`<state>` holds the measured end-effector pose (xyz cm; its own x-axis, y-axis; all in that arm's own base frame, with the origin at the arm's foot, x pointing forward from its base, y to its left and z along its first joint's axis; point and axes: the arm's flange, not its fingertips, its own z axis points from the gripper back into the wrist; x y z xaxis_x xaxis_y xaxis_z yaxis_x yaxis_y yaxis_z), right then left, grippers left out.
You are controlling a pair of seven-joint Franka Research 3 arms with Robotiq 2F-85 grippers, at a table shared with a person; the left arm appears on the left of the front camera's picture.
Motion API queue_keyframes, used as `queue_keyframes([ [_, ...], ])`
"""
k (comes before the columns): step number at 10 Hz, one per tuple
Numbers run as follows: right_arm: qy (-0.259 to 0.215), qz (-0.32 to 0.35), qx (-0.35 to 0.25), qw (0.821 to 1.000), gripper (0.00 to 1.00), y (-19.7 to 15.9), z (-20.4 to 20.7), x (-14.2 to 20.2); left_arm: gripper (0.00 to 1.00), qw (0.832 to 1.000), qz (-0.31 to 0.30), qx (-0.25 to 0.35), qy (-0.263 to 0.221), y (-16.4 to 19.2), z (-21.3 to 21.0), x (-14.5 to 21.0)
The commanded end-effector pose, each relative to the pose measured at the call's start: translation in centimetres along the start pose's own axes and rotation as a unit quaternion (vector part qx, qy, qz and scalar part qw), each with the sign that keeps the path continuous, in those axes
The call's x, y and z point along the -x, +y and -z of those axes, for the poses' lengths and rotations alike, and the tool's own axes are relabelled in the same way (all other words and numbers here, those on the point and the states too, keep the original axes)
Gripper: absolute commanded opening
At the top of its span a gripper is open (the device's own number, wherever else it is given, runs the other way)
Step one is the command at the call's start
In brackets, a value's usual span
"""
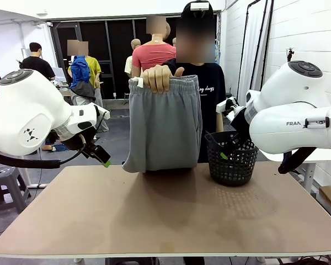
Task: Fold the training pants.
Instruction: Grab both ends of the Training pants handed by a person.
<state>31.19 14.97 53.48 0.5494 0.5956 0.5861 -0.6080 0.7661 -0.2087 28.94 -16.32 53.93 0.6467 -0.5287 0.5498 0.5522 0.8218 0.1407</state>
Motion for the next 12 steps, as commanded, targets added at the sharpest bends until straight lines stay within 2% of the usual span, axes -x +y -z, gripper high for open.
queue_keyframes([
  [1, -0.003, 0.002, 0.003, 1.0, 1.0, -0.1, 0.0, -0.1, 1.0, 1.0, 0.006, 0.001, -0.002, 0.1, 0.2, 0.0],
  [7, 0.0, 0.0, 0.0, 1.0, 1.0, 0.0, 0.0, 0.0, 1.0, 1.0, 0.0, 0.0, 0.0, 0.0, 0.0, 0.0],
  [8, -0.005, -0.025, -0.005, 1.0, 1.0, -0.3, -0.2, 0.0, 1.0, 0.999, 0.049, 0.009, -0.007, 0.0, -0.4, -0.1],
  [9, -0.017, -0.06, -0.011, 0.998, 1.0, -0.6, -0.4, -0.1, 1.0, 0.995, 0.096, -0.01, -0.015, 0.1, -0.9, -0.3],
  [12, -0.045, -0.185, -0.022, 0.981, 1.0, -1.5, -0.8, -0.2, 1.0, 0.98, 0.192, -0.013, -0.043, 0.7, -1.3, -0.9],
])
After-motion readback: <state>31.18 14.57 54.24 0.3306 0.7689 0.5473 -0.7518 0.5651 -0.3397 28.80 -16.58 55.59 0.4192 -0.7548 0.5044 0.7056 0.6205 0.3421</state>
